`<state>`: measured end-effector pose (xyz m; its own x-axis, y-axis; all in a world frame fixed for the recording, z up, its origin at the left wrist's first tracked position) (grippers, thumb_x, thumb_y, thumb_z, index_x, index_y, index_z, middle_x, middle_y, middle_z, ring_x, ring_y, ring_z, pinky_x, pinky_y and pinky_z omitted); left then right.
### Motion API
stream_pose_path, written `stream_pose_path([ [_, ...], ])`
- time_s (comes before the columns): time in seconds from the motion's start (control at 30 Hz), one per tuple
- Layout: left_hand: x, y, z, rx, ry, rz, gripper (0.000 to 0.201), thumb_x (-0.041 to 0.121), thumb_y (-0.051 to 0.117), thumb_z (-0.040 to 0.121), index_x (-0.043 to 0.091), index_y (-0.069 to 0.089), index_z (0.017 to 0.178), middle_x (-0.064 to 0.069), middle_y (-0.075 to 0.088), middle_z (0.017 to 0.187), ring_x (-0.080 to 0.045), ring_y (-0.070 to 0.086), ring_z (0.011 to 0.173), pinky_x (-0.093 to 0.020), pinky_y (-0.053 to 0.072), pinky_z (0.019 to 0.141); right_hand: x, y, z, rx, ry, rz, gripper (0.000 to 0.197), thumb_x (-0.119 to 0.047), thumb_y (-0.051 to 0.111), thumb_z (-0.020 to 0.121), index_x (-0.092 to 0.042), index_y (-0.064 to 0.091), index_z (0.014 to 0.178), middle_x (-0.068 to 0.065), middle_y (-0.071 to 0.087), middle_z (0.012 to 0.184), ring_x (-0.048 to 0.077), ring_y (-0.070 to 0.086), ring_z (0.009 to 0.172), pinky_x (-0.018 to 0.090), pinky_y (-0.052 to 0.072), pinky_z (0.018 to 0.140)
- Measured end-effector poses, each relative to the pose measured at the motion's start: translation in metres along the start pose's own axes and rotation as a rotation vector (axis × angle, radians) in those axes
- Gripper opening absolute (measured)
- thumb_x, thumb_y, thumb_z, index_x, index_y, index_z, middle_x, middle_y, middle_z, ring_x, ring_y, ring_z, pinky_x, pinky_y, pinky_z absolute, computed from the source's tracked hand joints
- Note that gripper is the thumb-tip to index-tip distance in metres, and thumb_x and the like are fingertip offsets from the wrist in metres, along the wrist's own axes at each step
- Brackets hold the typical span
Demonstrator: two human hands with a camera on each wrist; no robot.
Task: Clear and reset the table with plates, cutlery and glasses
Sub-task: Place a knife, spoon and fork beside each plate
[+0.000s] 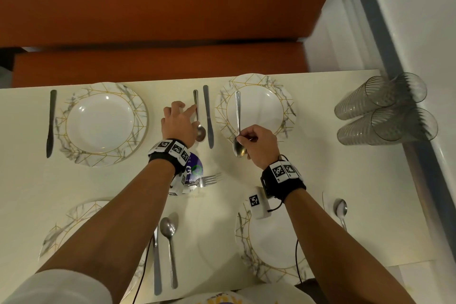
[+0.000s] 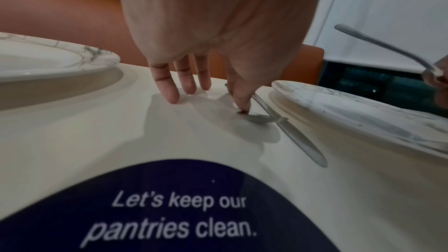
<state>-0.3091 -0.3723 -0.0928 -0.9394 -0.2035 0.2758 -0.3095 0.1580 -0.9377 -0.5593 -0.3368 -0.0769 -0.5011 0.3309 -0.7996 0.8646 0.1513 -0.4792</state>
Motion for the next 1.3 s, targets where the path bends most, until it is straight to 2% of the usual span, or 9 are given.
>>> stream_pose_path([
  [0.47,0.0,-0.005,0.0,-0.022,-0.017,-0.046,0.046,0.029,0.066,0.096,0.029,0.059,0.142,-0.009,0.046,0.145,-0.036,0.042,0.128,-0.054,0.051,0.094,0.003,-0.002,-0.001,-0.004,0.02,0.009,0.01,-0.02,0.076,0.085,-0.016,0.071,0.092,-0.002,0.073,0.085,0.02,0.069,0.071,0.047,0.061,0.073],
  [0.63,-0.006,-0.008,-0.007,0.001,-0.026,-0.183,0.045,0.029,0.061,0.099,0.023,0.059,0.143,-0.011,0.051,0.144,-0.036,0.046,0.128,-0.054,0.05,0.099,-0.005,0.001,-0.003,-0.008,0.001,0.013,0.008,-0.02,0.076,0.086,-0.017,0.07,0.091,-0.003,0.073,0.084,0.018,0.067,0.069,0.047,0.061,0.074],
  [0.73,-0.01,-0.012,-0.016,0.012,-0.053,-0.327,0.035,0.027,0.059,0.101,0.018,0.064,0.134,-0.01,0.061,0.134,-0.032,0.055,0.123,-0.047,0.049,0.101,-0.015,0.012,-0.006,-0.019,-0.027,0.013,0.008,-0.021,0.077,0.085,-0.019,0.071,0.09,-0.01,0.069,0.081,0.015,0.067,0.076,0.045,0.061,0.076],
  [0.83,-0.011,-0.02,-0.031,0.033,-0.024,-0.479,0.021,0.025,0.057,0.102,0.019,0.071,0.116,-0.003,0.075,0.106,-0.022,0.069,0.094,-0.039,0.058,0.089,-0.031,0.027,-0.01,-0.01,-0.071,0.016,0.007,-0.02,0.077,0.084,-0.018,0.071,0.088,-0.017,0.066,0.077,0.005,0.064,0.074,0.039,0.061,0.077],
  [0.9,-0.011,-0.025,-0.043,0.027,0.01,-0.548,0.021,0.027,0.055,0.102,0.022,0.073,0.11,0.003,0.077,0.095,-0.016,0.072,0.084,-0.038,0.06,0.084,-0.045,0.042,-0.016,-0.018,-0.113,0.007,0.007,-0.02,0.076,0.085,-0.015,0.072,0.089,-0.015,0.067,0.076,0.003,0.063,0.071,0.033,0.059,0.074],
  [1.07,-0.019,-0.048,-0.071,-0.004,0.078,-0.679,0.018,0.029,0.06,0.101,0.022,0.074,0.11,0.008,0.075,0.094,-0.008,0.071,0.085,-0.023,0.056,0.079,-0.081,0.088,-0.037,-0.029,-0.179,0.005,0.009,-0.023,0.074,0.087,-0.014,0.071,0.089,-0.016,0.064,0.073,0.001,0.062,0.067,0.025,0.055,0.066],
  [1.2,-0.064,-0.069,-0.084,0.009,0.023,-0.764,0.012,0.018,0.071,0.095,0.019,0.076,0.105,0.008,0.073,0.091,0.006,0.064,0.081,-0.002,0.045,0.07,-0.107,0.128,-0.052,-0.013,-0.229,0.004,0.012,-0.018,0.073,0.088,-0.007,0.072,0.089,-0.012,0.064,0.073,-0.007,0.06,0.064,0.005,0.043,0.058],
  [1.27,-0.091,-0.078,-0.088,-0.002,0.013,-0.815,0.009,0.017,0.073,0.093,0.023,0.076,0.1,0.01,0.075,0.091,0.004,0.067,0.082,-0.004,0.047,0.073,-0.119,0.152,-0.062,-0.039,-0.227,0.005,0.012,-0.02,0.074,0.088,-0.01,0.071,0.092,-0.009,0.066,0.078,-0.003,0.062,0.069,0.007,0.047,0.059],
  [1.3,-0.105,-0.084,-0.091,-0.005,0.011,-0.839,0.009,0.017,0.074,0.093,0.024,0.077,0.098,0.01,0.076,0.092,0.001,0.069,0.084,-0.008,0.05,0.077,-0.125,0.164,-0.066,-0.048,-0.221,0.014,0.01,-0.022,0.074,0.087,-0.014,0.071,0.093,-0.008,0.067,0.08,0.001,0.064,0.072,0.012,0.051,0.063],
])
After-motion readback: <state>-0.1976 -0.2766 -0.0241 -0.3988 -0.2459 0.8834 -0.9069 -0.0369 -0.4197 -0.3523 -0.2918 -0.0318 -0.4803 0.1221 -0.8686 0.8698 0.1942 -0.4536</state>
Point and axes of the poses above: each hand's wrist, its own z-axis towards the middle knuckle, its own y-axis out of the palm, x = y × z, the point moved 8 cm from there along z, towards the middle knuckle
